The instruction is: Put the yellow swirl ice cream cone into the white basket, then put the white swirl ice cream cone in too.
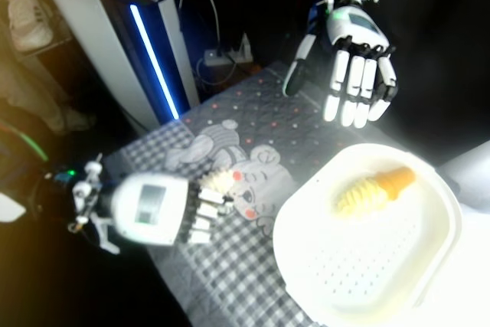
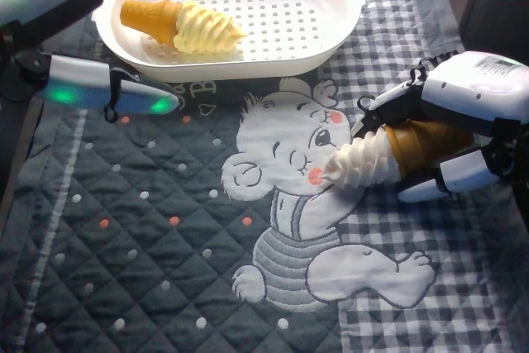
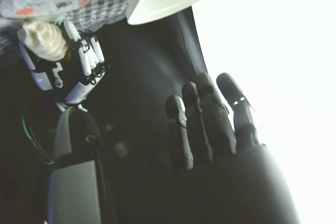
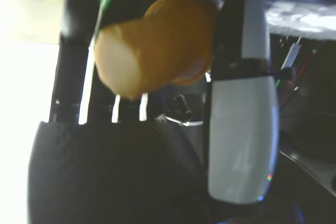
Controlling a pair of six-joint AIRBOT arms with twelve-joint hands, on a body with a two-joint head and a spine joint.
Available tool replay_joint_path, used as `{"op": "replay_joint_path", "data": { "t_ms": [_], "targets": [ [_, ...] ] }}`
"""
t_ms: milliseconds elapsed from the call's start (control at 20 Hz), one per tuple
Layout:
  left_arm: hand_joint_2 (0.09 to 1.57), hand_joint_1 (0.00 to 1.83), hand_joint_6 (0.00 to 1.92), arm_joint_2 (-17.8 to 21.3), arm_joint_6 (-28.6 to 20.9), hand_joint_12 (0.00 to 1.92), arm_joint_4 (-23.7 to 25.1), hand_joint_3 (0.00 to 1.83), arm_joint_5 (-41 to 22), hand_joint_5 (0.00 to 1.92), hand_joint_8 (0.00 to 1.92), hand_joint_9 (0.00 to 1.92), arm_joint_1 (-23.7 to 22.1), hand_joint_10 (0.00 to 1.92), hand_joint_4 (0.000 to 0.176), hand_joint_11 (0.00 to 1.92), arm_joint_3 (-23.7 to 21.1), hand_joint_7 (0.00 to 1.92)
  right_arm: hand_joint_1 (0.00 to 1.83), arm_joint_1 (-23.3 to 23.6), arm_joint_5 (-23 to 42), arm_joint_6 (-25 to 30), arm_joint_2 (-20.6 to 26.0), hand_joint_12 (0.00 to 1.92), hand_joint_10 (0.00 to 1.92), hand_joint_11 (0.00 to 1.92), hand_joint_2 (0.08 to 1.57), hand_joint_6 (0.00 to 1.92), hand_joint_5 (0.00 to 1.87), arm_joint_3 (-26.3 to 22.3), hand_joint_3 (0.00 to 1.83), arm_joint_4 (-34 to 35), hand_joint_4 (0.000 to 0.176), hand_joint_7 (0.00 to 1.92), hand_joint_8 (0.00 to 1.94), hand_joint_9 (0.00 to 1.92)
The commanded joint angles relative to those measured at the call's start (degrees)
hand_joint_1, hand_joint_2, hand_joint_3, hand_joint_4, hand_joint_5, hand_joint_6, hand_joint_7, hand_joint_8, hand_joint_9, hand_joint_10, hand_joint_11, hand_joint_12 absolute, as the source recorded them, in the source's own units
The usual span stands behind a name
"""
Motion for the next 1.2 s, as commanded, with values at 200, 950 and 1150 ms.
{"op": "replay_joint_path", "data": {
  "t_ms": [200, 950, 1150],
  "targets": [
    [0.91, 0.93, 0.00, 0.89, -1.30, 1.25, -1.60, 0.00, -10.20, 0.57, 0.00, 0.50, 1.41, 0.01, 0.000, 0.01, -0.81, 0.52, 1.25, 1.34, 11.95, 2.33, 3.16, 1.91, 1.65, 0.50, 1.16, 0.59, 1.05, 0.21, 0.00, 4.05, 0.000, 0.83, 1.48, 0.72],
    [0.88, 0.93, 0.00, 4.65, -3.28, 1.09, -7.26, 0.01, -21.45, 0.56, 0.00, 0.47, 10.33, 0.00, 0.000, 0.01, -5.35, 0.49, 1.40, 27.09, -9.19, -0.08, -17.35, 0.85, 0.80, 0.86, 1.02, 0.80, 1.05, 22.33, 0.00, -3.16, 0.000, 1.36, 0.18, 1.19],
    [0.89, 0.89, 0.00, 4.23, -3.49, 1.22, -7.25, 0.00, -21.66, 0.57, 0.02, 0.59, 10.42, 0.04, 0.012, 0.07, -5.27, 0.60, 0.74, 27.60, -12.22, -0.08, -20.06, 0.31, 0.01, 0.02, 0.85, 0.01, 0.12, 25.28, 0.00, -4.07, 0.150, 0.15, 0.01, 0.17]
  ]
}}
